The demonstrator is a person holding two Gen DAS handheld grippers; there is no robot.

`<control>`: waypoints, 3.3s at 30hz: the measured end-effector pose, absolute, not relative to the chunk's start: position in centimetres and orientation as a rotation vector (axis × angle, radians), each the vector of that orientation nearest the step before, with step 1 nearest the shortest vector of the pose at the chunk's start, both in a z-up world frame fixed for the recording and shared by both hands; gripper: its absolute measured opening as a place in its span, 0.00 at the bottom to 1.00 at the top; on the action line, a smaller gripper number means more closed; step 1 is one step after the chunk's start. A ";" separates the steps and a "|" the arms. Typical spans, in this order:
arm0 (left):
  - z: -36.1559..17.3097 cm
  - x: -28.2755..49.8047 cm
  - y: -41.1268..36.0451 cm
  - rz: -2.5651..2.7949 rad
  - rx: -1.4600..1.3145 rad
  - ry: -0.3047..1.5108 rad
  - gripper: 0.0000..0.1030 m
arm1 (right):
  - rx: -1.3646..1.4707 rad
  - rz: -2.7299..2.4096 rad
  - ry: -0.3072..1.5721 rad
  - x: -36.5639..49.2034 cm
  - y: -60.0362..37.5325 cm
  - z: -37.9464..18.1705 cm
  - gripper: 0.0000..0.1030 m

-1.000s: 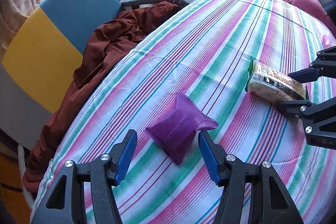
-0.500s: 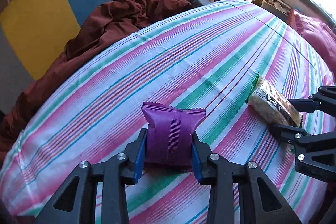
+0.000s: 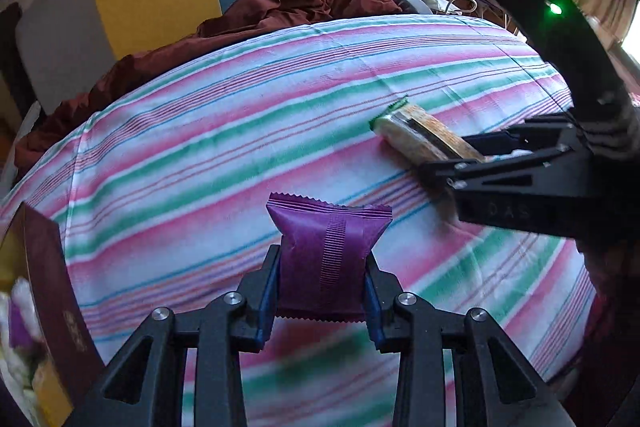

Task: Organize objects
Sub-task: 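Carry the purple pouch into the gold tray and open the left gripper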

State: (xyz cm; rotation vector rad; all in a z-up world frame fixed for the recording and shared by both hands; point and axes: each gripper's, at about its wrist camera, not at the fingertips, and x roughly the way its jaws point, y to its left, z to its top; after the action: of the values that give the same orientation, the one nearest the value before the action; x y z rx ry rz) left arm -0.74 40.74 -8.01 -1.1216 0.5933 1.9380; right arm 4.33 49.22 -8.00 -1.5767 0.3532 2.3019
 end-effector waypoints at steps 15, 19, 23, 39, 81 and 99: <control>-9.7 1.9 36.8 1.935 -1.144 0.521 0.37 | -1.600 2.361 0.290 4.1 45.9 -7.8 0.45; -9.9 1.5 36.8 1.933 -1.133 0.485 0.38 | -1.603 2.360 0.288 4.2 46.2 -7.9 0.45; -10.1 1.7 36.6 1.943 -1.092 0.464 0.38 | -1.604 2.359 0.295 4.4 46.2 -7.8 0.45; -10.1 2.4 36.7 2.009 -1.035 0.504 0.36 | -1.587 2.375 0.270 5.3 45.5 -7.7 0.46; 0.5 -3.5 13.2 2.398 -1.052 -0.010 0.36 | -1.503 2.405 0.093 5.2 45.1 -8.5 0.45; -3.5 -11.9 12.1 2.357 -1.323 -0.182 0.38 | -1.511 2.399 0.048 5.0 45.1 -8.5 0.46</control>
State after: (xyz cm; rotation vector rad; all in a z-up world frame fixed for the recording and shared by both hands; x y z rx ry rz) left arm -11.94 12.07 -3.51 -1.3229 -0.1816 2.3567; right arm 4.99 45.09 -8.51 -1.5109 0.0485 2.3988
